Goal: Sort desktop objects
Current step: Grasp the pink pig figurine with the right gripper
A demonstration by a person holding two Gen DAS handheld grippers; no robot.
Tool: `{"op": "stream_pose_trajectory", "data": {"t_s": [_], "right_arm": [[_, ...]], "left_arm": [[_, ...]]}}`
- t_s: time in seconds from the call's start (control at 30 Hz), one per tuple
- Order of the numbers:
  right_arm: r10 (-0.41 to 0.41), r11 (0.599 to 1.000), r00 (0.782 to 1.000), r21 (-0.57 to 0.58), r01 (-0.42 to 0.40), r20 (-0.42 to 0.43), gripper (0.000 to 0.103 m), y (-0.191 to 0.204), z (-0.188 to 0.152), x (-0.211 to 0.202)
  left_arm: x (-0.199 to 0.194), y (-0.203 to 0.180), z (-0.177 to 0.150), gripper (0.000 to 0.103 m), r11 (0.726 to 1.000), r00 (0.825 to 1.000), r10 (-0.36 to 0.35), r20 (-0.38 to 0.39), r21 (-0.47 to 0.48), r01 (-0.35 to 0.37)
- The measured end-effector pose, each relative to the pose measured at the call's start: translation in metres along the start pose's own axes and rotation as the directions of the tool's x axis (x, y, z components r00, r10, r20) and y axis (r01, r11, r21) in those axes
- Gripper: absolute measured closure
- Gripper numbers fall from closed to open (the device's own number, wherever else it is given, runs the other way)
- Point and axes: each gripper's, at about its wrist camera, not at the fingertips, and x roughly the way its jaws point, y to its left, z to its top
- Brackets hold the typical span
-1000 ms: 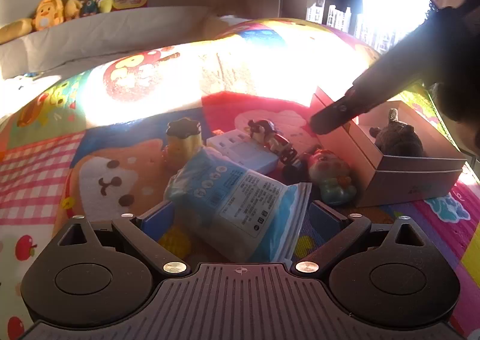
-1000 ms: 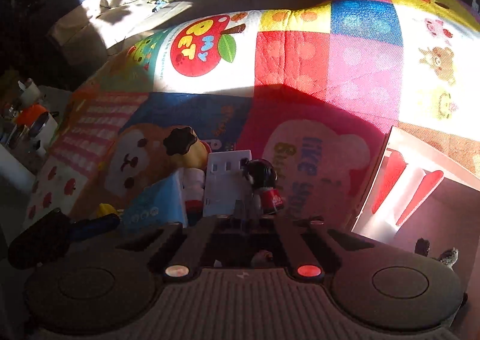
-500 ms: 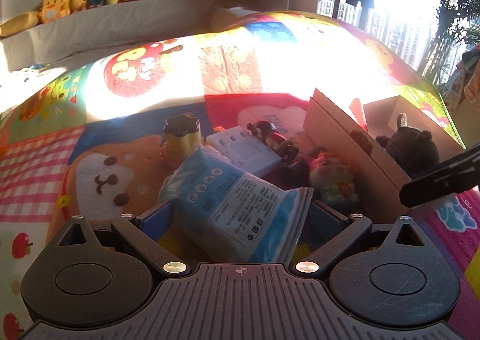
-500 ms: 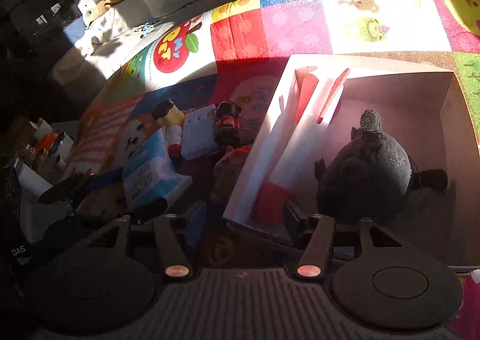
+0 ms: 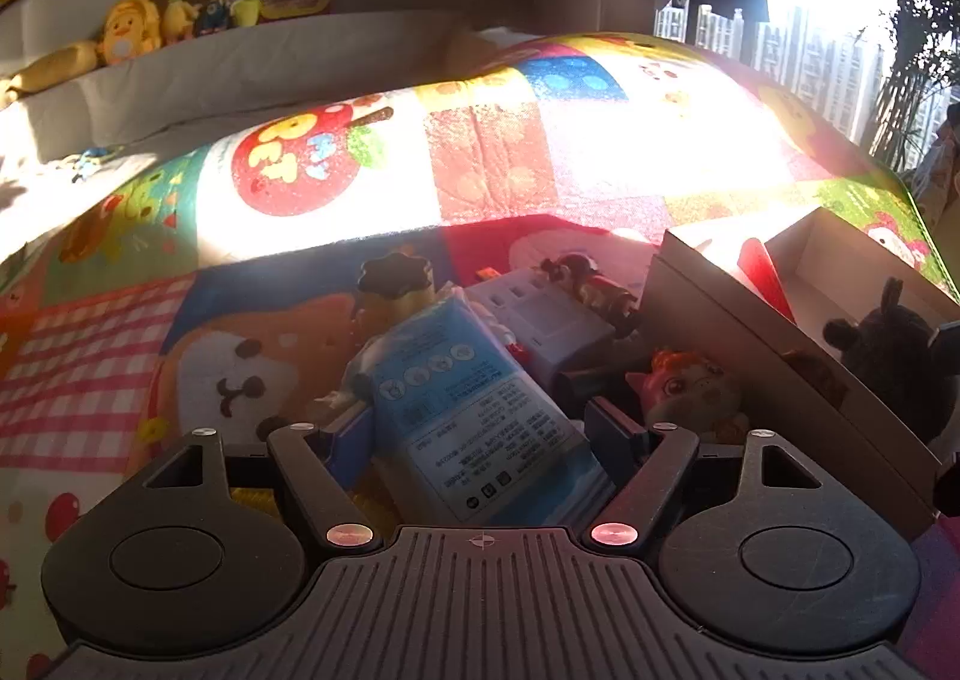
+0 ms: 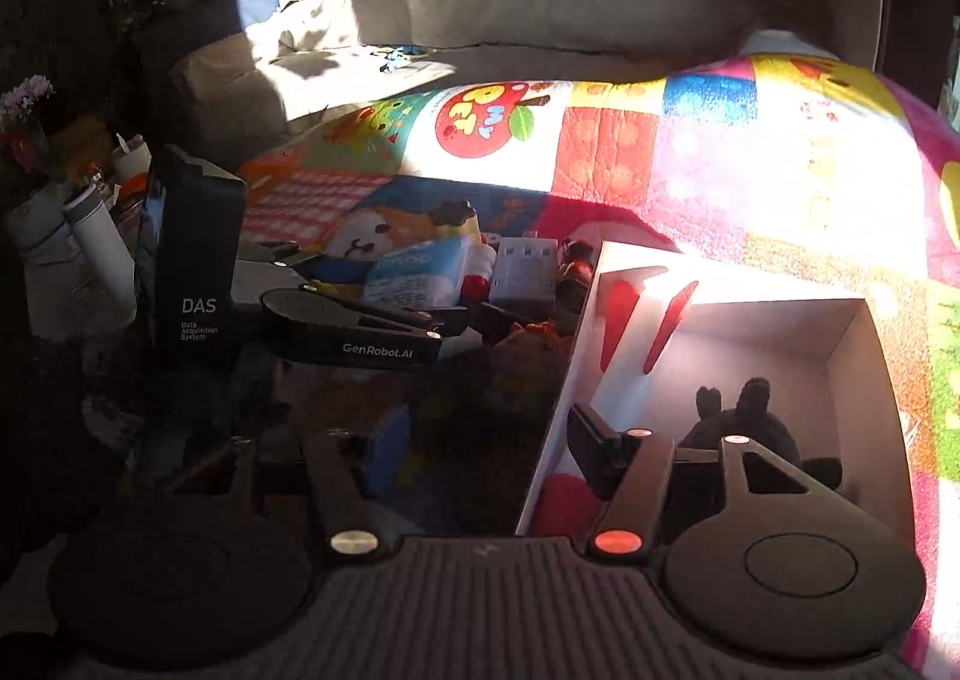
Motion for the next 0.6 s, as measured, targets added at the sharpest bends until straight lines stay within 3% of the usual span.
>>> {"op": "stream_pose_trajectory", "data": {"t_s": [0.13,0.2,0.3,0.37,0.53,0.6], "right_arm": [[-0.061,0.986,0.997,-0.155,0.067,0.044,0.044,0.031,-0.003,0.008],[-0.133,0.952,0.989,-0.267,0.147,0.068,0.046,0.051,-0.007,0.022],[-0.257,0.884,0.963,-0.384,0.268,0.082,0.049,0.070,-0.010,0.053],[-0.299,0.856,0.952,-0.425,0.296,0.061,0.049,0.074,-0.007,0.073],[-0.407,0.808,0.913,-0.479,0.342,-0.036,0.051,0.071,0.014,0.120],[-0.413,0.814,0.905,-0.486,0.317,-0.101,0.051,0.067,0.022,0.137]], "left_arm": [[-0.031,0.013,-0.019,0.031,1.000,1.000,-0.026,0.003,-0.002,0.026],[-0.051,0.022,-0.032,0.036,0.998,0.998,-0.057,0.003,-0.035,0.057],[-0.077,0.030,-0.051,0.037,0.990,0.994,-0.112,-0.002,-0.081,0.111],[-0.087,0.030,-0.060,0.036,0.987,0.990,-0.140,0.000,-0.085,0.139],[-0.093,0.035,-0.065,0.016,0.984,0.988,-0.151,0.026,-0.091,0.153],[-0.093,0.039,-0.064,0.014,0.983,0.989,-0.145,0.038,-0.105,0.148]]}}
